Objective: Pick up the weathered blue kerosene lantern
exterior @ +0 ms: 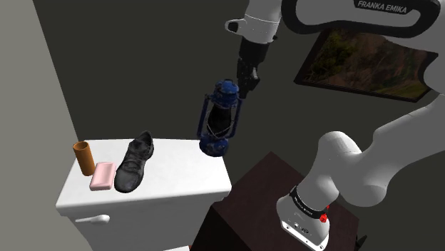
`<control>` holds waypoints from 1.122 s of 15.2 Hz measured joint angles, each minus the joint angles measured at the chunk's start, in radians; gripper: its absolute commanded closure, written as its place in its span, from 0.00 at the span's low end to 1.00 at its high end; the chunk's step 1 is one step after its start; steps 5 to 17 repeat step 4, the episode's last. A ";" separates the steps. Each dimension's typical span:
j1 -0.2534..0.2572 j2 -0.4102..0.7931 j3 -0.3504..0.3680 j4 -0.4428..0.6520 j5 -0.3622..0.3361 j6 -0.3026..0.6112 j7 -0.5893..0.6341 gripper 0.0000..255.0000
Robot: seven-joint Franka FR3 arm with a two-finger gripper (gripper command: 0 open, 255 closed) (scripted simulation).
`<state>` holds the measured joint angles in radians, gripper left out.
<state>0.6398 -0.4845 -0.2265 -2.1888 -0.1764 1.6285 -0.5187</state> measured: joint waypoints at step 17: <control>0.002 0.009 0.004 0.058 0.004 -0.049 -0.004 1.00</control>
